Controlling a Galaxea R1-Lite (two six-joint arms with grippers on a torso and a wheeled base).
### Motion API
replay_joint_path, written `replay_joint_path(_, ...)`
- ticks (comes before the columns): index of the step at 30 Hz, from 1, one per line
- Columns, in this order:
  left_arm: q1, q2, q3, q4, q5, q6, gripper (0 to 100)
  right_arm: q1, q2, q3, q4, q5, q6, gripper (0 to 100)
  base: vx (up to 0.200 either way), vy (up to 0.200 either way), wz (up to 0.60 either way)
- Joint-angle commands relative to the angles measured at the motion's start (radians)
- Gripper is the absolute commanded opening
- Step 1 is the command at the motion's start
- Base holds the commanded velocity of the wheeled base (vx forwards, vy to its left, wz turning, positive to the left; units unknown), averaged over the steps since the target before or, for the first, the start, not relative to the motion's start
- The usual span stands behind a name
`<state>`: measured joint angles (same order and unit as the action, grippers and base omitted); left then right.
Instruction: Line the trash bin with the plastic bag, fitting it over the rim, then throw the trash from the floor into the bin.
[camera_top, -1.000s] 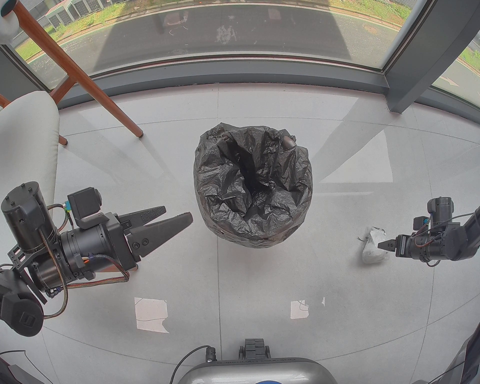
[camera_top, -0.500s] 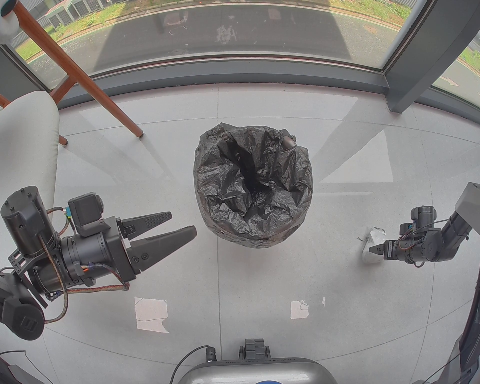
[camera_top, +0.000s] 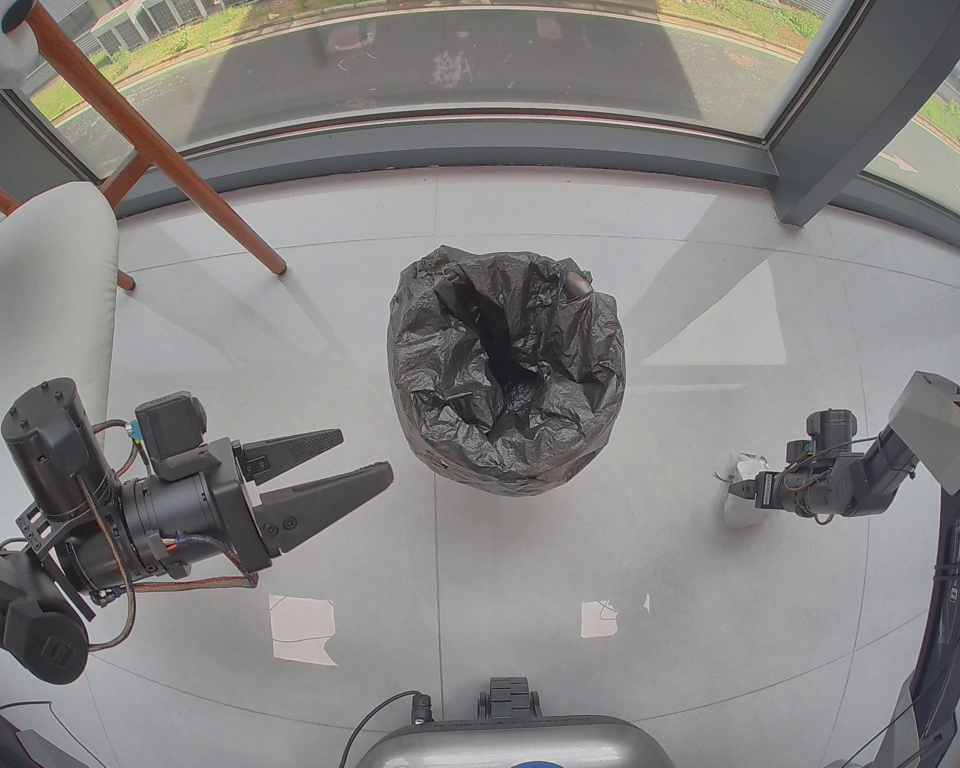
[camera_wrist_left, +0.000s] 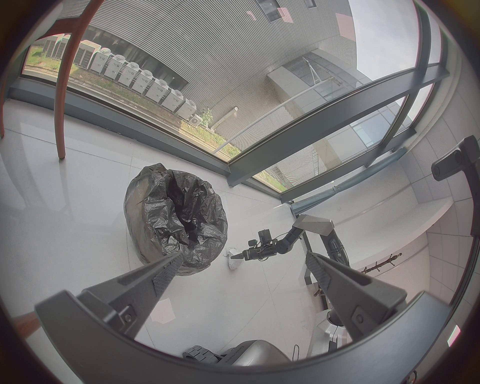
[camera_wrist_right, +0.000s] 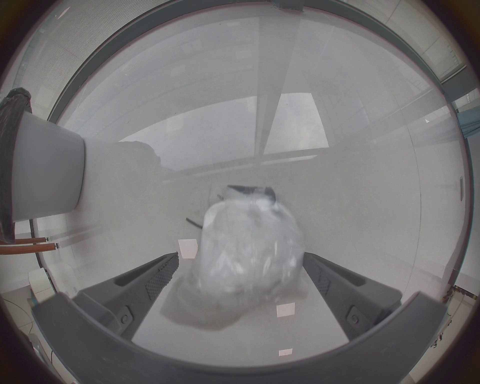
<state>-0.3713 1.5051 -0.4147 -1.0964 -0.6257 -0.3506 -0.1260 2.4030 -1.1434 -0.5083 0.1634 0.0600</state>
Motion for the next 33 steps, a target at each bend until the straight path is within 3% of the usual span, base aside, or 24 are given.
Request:
replay_joint_path(1,0.0,0.003,0.004,0.0,0.0,-0.001,100,0.003,0.053,-0.042,0.02,0.001,0.0,100,0.0,0.0,0.0)
replay_joint_path(7,0.002,0.006,0.001,0.0,0.001,-0.002,100,0.008,0.071,-0.048,0.016,0.001,0.001,100,0.0,0.0,0.0)
replay_joint_path(8,0.003,0.006,0.002,0.0,0.003,-0.002,100,0.008,0.074,-0.052,0.013,0.001,0.001,0,0.0,0.0,0.0)
replay_joint_path(18,0.008,0.009,0.002,0.0,0.004,-0.002,100,-0.011,0.033,-0.044,0.022,0.002,0.007,0,0.0,0.0,0.0)
replay_joint_path(23,0.009,0.007,-0.003,0.0,0.004,-0.001,100,-0.04,-0.16,-0.045,0.034,0.021,0.007,0,0.0,0.0,0.0)
replay_joint_path(28,0.011,0.0,0.001,0.0,0.0,0.021,100,-0.026,-0.381,-0.102,0.229,0.117,0.012,0,0.0,0.0,0.0)
replay_joint_path(30,0.009,-0.002,-0.003,0.0,-0.011,0.052,100,0.031,-0.519,-0.174,0.375,0.168,0.018,0,0.0,0.0,0.0)
replay_joint_path(33,0.009,-0.014,-0.001,-0.002,-0.065,0.078,100,0.134,-0.62,-0.285,0.482,0.186,0.057,0,0.0,0.0,0.0)
